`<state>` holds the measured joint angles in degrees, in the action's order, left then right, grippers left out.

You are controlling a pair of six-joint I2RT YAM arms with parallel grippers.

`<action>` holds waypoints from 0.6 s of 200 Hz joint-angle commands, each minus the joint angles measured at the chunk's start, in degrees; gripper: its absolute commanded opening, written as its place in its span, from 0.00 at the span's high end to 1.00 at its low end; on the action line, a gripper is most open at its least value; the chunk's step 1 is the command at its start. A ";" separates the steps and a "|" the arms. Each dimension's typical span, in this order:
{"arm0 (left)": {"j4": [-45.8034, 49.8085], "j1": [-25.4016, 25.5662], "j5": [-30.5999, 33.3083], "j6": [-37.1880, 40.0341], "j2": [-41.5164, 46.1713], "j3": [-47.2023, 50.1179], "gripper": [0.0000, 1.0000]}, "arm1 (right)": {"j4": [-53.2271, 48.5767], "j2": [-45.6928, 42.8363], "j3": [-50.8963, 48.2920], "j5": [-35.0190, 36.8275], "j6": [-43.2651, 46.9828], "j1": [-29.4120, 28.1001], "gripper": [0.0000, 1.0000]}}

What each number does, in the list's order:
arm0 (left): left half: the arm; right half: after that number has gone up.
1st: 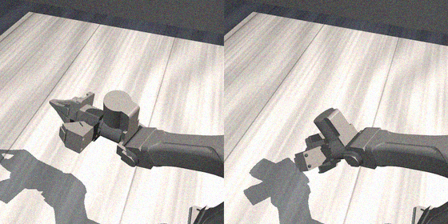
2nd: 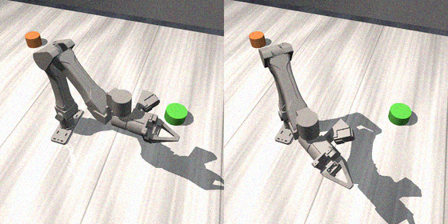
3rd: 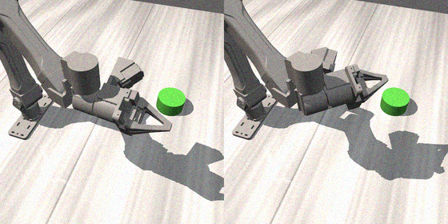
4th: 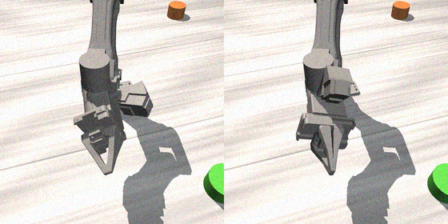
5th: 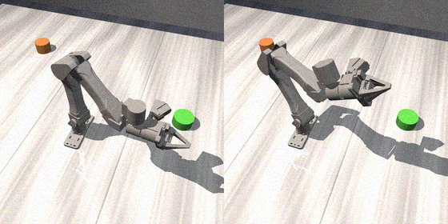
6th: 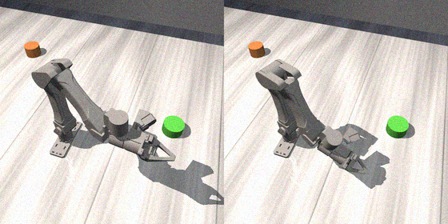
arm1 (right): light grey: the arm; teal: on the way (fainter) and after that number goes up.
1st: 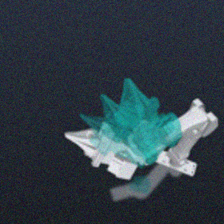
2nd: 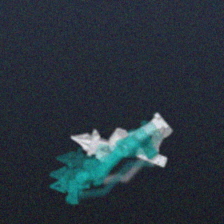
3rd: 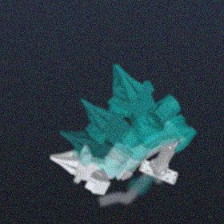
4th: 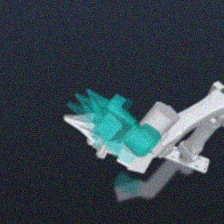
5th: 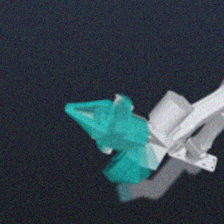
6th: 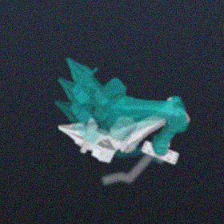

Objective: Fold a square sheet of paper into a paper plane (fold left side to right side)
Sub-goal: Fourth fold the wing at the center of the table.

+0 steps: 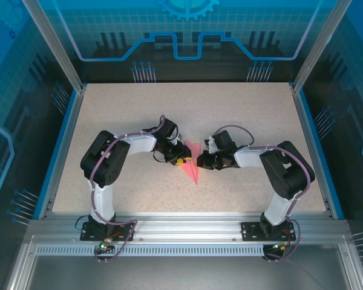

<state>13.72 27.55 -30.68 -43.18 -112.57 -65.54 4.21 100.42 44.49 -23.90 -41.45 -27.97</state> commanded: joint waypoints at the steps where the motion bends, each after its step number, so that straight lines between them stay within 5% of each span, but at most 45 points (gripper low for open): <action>1: 3.40 0.13 2.03 0.46 -0.67 -0.53 0.62 | -2.01 -1.10 1.24 1.33 1.44 0.67 0.94; 120: 3.33 0.13 1.94 0.46 -0.66 -0.45 0.62 | -5.06 -0.26 1.70 3.08 2.76 0.72 0.93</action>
<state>13.72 27.55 -30.68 -43.20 -112.57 -65.54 1.54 100.42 45.45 -22.20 -39.97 -27.97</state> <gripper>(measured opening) 0.379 0.067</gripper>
